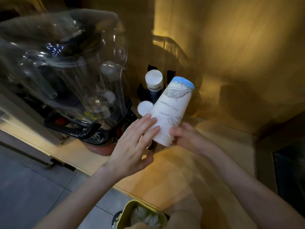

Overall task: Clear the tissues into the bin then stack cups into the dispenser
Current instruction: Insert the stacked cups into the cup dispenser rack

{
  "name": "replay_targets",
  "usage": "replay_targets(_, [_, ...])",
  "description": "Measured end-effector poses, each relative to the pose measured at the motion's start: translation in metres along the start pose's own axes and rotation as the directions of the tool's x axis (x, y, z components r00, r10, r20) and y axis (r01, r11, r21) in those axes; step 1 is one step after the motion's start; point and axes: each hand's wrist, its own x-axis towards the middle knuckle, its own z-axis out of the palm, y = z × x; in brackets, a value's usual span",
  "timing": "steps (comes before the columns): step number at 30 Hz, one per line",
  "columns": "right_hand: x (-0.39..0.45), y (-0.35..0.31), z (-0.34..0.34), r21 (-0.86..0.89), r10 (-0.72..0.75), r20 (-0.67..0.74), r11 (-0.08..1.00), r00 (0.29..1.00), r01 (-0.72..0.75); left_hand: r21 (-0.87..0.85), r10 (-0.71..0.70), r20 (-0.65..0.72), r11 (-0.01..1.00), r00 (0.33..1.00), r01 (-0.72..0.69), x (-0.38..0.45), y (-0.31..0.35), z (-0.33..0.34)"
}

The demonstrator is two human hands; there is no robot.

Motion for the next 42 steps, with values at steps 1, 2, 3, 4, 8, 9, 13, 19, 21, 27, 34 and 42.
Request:
replay_targets(1, [0.005,-0.002,0.004,-0.111,-0.025,-0.058,0.994,0.998,0.018,-0.051,-0.067,0.021,0.996,0.998,0.068,-0.006,-0.001,-0.004])
replay_targets(2, [0.011,-0.003,0.008,-0.224,-0.056,-0.096,0.974,0.994,0.033,-0.111,-0.148,0.039,0.982,0.988,0.151,-0.012,-0.002,-0.009])
replay_targets(3, [0.015,-0.002,0.013,-0.313,-0.089,-0.115,0.948,0.989,0.049,-0.170,-0.233,0.052,0.956,0.971,0.239,-0.016,-0.004,-0.013])
replay_targets(4, [0.019,-0.001,0.019,-0.378,-0.118,-0.126,0.924,0.985,0.062,-0.224,-0.318,0.060,0.919,0.946,0.323,-0.018,-0.005,-0.017])
replay_targets(8, [0.029,0.019,0.046,-0.703,-0.270,-0.121,0.703,0.955,0.110,-0.409,-0.555,0.038,0.750,0.831,0.520,-0.022,-0.013,-0.033])
replay_targets(9, [0.030,0.025,0.053,-0.754,-0.315,-0.108,0.644,0.943,0.130,-0.428,-0.569,0.020,0.738,0.822,0.522,-0.023,-0.015,-0.036])
replay_targets(13, [0.041,0.043,0.070,-0.850,-0.315,-0.108,0.522,0.943,0.077,-0.375,-0.588,-0.059,0.762,0.807,0.528,-0.021,-0.018,-0.051])
replay_targets(19, [0.053,0.054,0.073,-0.900,-0.254,-0.210,0.427,0.944,-0.086,-0.206,-0.559,-0.058,0.817,0.827,0.538,-0.023,-0.025,-0.050])
replay_targets(21, [0.055,0.057,0.072,-0.914,-0.239,-0.246,0.380,0.939,-0.143,-0.217,-0.569,-0.033,0.807,0.822,0.550,-0.025,-0.028,-0.044])
replay_targets(27, [0.051,0.058,0.078,-0.950,-0.288,-0.247,0.259,0.925,-0.173,-0.234,-0.616,-0.001,0.766,0.788,0.599,-0.027,-0.037,-0.018])
replay_targets(34, [0.045,0.059,0.075,-0.958,-0.434,-0.197,0.277,0.879,-0.078,-0.248,-0.649,0.119,0.713,0.751,0.656,-0.025,-0.043,0.018])
replay_targets(42, [0.061,0.054,0.076,-0.954,-0.282,-0.292,0.150,0.914,-0.259,-0.067,-0.619,0.318,0.741,0.718,0.668,-0.019,-0.053,0.037])
